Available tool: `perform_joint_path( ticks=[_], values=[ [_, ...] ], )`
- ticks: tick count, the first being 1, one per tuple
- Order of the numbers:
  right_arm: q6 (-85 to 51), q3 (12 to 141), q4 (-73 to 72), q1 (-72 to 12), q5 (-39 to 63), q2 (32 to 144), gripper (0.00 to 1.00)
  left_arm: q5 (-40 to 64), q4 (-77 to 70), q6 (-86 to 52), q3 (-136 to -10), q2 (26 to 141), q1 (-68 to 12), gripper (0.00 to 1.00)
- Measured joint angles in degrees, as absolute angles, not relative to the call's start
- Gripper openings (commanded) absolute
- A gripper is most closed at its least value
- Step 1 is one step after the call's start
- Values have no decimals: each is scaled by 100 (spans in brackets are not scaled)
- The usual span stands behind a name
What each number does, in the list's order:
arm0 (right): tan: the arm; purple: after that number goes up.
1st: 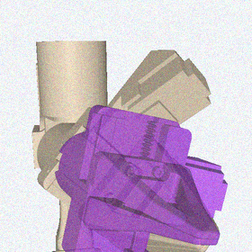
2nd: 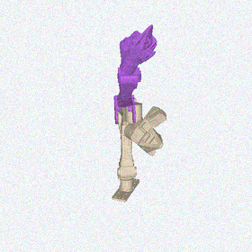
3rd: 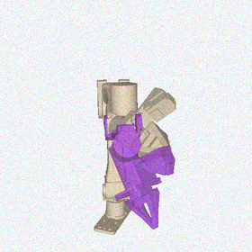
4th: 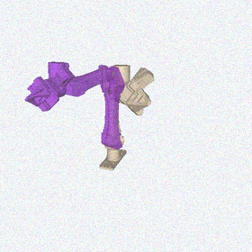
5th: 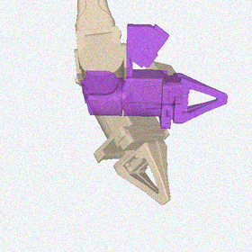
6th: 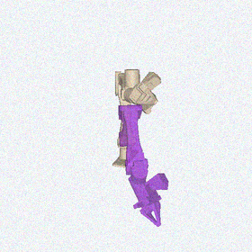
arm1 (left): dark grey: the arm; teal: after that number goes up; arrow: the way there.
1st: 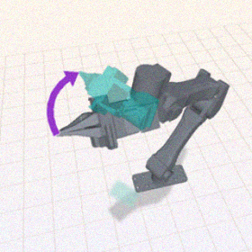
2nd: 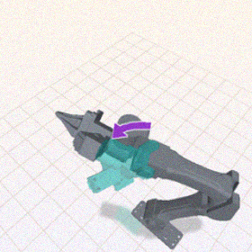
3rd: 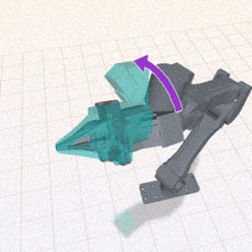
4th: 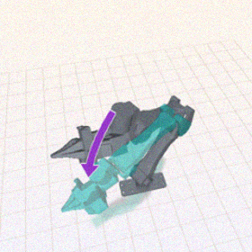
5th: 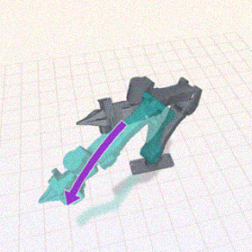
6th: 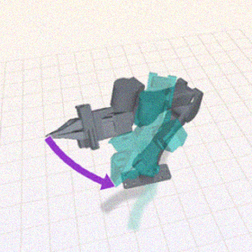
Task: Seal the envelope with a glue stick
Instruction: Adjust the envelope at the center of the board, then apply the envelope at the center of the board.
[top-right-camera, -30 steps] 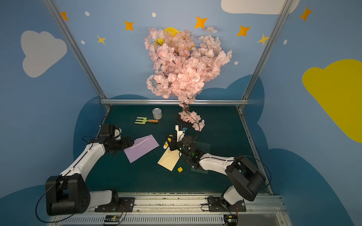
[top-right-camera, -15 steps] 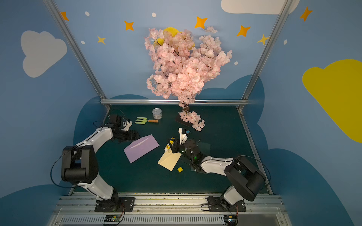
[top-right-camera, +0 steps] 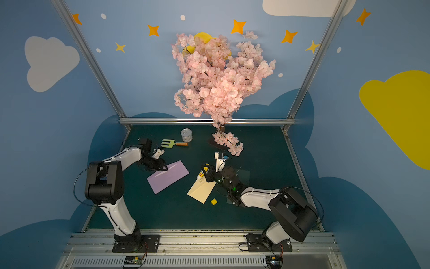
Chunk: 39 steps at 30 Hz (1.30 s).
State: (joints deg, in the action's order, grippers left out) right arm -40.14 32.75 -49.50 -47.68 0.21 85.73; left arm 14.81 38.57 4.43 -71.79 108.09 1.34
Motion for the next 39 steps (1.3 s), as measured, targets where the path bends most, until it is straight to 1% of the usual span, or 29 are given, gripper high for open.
perform_joint_path(
  ticks=[3, 4, 5, 9, 13, 21, 25, 32, 36, 39],
  values=[
    [-4012, 3275, -4947, -4753, 23, 8573, 0, 1424, 3992, 421, -7203, 10849, 67, 10],
    [-4012, 3275, -4947, -4744, 27, 8573, 0, 1411, 4056, 403, -7229, 10866, 47, 5],
    [-4007, 3275, -4947, -4744, 38, 8573, 0, 1400, 4099, 388, -7247, 10875, 25, 2],
    [-3955, 3352, -4908, -4757, 145, 8641, 0, 1288, 4193, 281, -7255, 10875, -47, 3],
    [-3708, 3732, -4866, -4928, 154, 8993, 0, 1192, 4263, 121, -7164, 10715, -139, 2],
    [-2709, 5236, -4821, -5763, -204, 10342, 0, 1035, 4211, -270, -6257, 9489, -427, 2],
    [-2324, 5828, -4910, -6007, -377, 11122, 0, 1026, 4097, -281, -5896, 9094, -545, 3],
    [-1935, 6324, -5516, -6003, -587, 12344, 0, 878, 4088, -119, -5848, 9459, -589, 2],
    [-1879, 6541, -6176, -5929, -543, 12986, 0, 790, 4099, -106, -5940, 9743, -589, 2],
    [-1846, 6674, -6477, -5898, -506, 13200, 0, 749, 4047, -108, -5948, 9738, -591, 2]
  ],
)
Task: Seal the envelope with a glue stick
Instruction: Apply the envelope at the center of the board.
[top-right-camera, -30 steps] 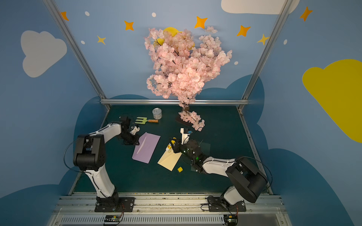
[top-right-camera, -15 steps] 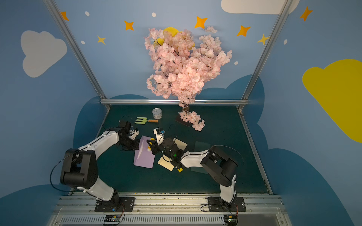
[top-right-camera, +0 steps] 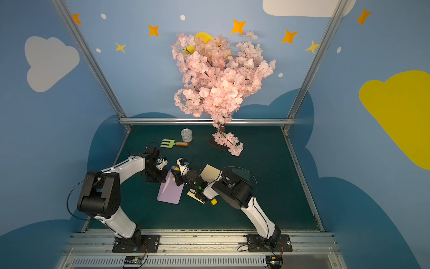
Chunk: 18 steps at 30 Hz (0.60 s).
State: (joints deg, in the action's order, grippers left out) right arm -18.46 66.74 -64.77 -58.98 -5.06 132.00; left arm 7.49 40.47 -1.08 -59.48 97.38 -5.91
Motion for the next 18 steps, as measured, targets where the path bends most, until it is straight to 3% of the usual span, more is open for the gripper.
perform_joint_path(
  ticks=[9, 18],
  values=[
    [-1219, 6816, -6700, -5986, -436, 13382, 0, 698, 4014, -154, -5948, 9738, -589, 2],
    [-751, 6125, -7011, -6228, 47, 13043, 0, 545, 3990, -252, -5946, 9719, -589, 3]
  ],
)
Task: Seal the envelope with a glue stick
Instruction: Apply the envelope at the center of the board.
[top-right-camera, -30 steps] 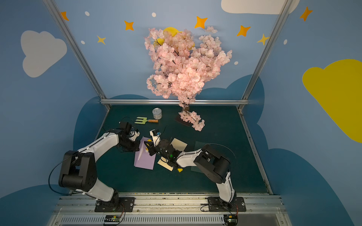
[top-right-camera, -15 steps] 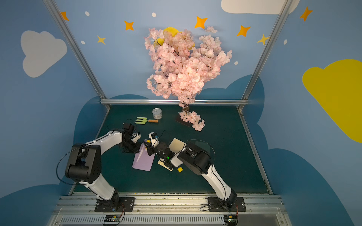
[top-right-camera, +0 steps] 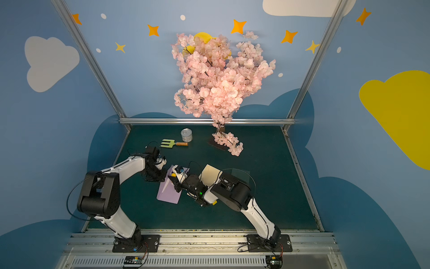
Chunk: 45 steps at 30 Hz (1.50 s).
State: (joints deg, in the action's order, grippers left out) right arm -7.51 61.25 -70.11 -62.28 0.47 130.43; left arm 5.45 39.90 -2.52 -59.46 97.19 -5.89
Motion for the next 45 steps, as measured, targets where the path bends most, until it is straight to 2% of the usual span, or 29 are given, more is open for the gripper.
perform_joint_path(
  ticks=[11, 22, 29, 38, 45],
  values=[
    [-930, 6368, -6667, -6193, 412, 13061, 0, 552, 3966, -303, -5946, 9719, -585, 3],
    [-718, 7290, -5717, -5861, -486, 13297, 0, 578, 3903, -303, -5946, 9717, -585, 2],
    [-593, 6993, -5959, -5946, -373, 13203, 0, 576, 3903, -309, -5946, 9717, -585, 2],
    [-703, 6136, -6724, -6267, 458, 12927, 0, 582, 3938, -329, -5946, 9717, -585, 2],
    [-637, 6591, -6025, -6211, 10, 12938, 0, 598, 3911, -331, -5946, 9717, -582, 2]
  ],
)
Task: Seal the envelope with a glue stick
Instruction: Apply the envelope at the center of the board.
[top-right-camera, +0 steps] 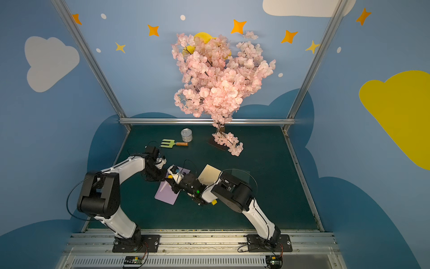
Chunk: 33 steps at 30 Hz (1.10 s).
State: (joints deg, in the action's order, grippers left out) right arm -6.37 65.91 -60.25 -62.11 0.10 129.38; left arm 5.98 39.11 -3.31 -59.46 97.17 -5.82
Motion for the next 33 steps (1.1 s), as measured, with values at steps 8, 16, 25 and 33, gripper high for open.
perform_joint_path(
  ticks=[8, 16, 25, 33],
  values=[
    [-499, 7236, -5240, -5749, -808, 13061, 0, 622, 3889, -331, -5946, 9717, -580, 3],
    [-467, 7391, -5127, -5697, -694, 13139, 0, 620, 3892, -349, -5946, 9717, -580, 2],
    [-602, 6792, -5433, -6215, -438, 12844, 0, 617, 3916, -401, -5946, 9732, -617, 40],
    [-777, 6713, -5454, -6213, -327, 12794, 0, 550, 3918, -443, -5977, 9832, -663, 36]
  ],
)
